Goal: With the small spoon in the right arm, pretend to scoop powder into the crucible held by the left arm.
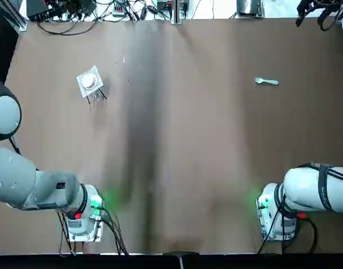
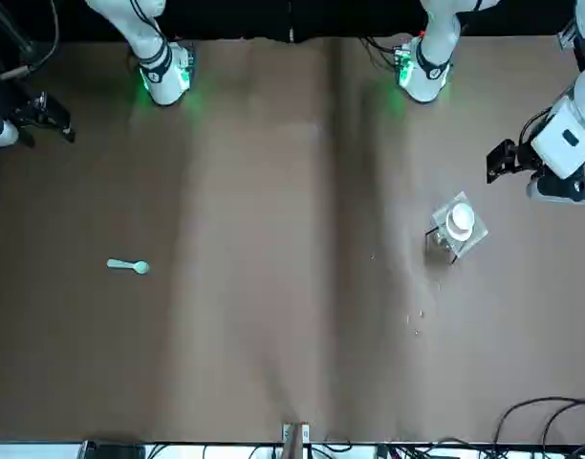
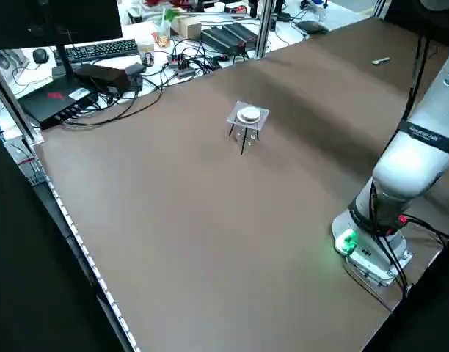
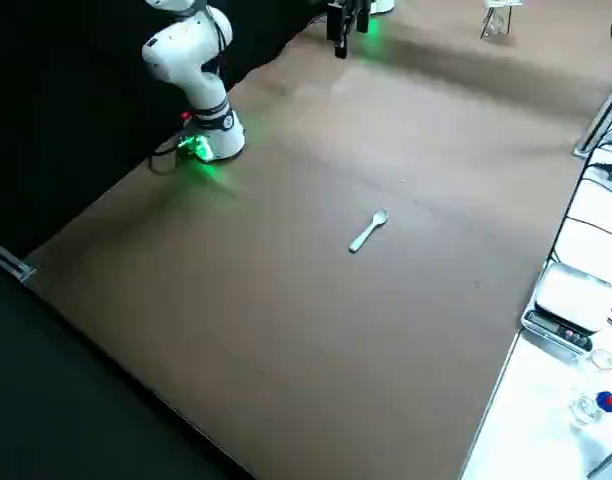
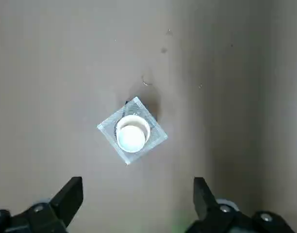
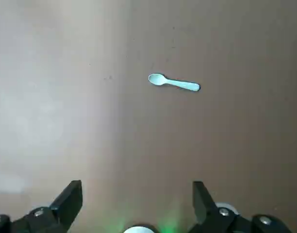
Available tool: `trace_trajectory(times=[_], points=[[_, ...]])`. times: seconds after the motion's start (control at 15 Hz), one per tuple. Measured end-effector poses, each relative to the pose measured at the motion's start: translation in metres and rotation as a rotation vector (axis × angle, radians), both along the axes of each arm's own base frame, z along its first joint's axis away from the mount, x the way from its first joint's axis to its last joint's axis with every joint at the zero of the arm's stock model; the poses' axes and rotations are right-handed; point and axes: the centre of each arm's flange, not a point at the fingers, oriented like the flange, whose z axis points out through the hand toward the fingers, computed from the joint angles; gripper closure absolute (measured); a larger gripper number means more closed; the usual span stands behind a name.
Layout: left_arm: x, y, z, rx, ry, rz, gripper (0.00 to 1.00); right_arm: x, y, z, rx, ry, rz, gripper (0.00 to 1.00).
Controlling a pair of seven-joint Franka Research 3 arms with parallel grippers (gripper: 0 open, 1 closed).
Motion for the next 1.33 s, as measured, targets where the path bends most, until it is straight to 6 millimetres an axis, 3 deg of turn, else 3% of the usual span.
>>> trace_trajectory(times=[0.33,0.47,0.67,0.8,1.07,1.33], points=[[0.0,0.002,0.0,0.0,0.0,0.003,0.0,0.0,0.0,0.0,0.0,0.002,0.004,0.0],[0.0,0.009,-0.002,0.001,0.007,0.014,0.0,0.0,0.001,0.0,0.004,0.0,0.102,0.0],[-0.003,0.046,-0.024,0.002,0.085,0.076,0.0,0.006,-0.004,-0.013,0.02,0.016,0.301,0.0],[-0.003,0.065,-0.051,-0.03,0.141,0.107,0.0,0.023,-0.006,-0.036,0.031,0.026,0.392,0.0],[0.007,0.092,-0.096,-0.17,0.223,0.105,0.0,0.072,-0.001,-0.109,0.045,0.025,0.604,0.0],[0.014,0.102,-0.14,-0.279,0.297,0.088,0.0,0.101,0.018,-0.178,0.003,0.094,0.875,0.0]])
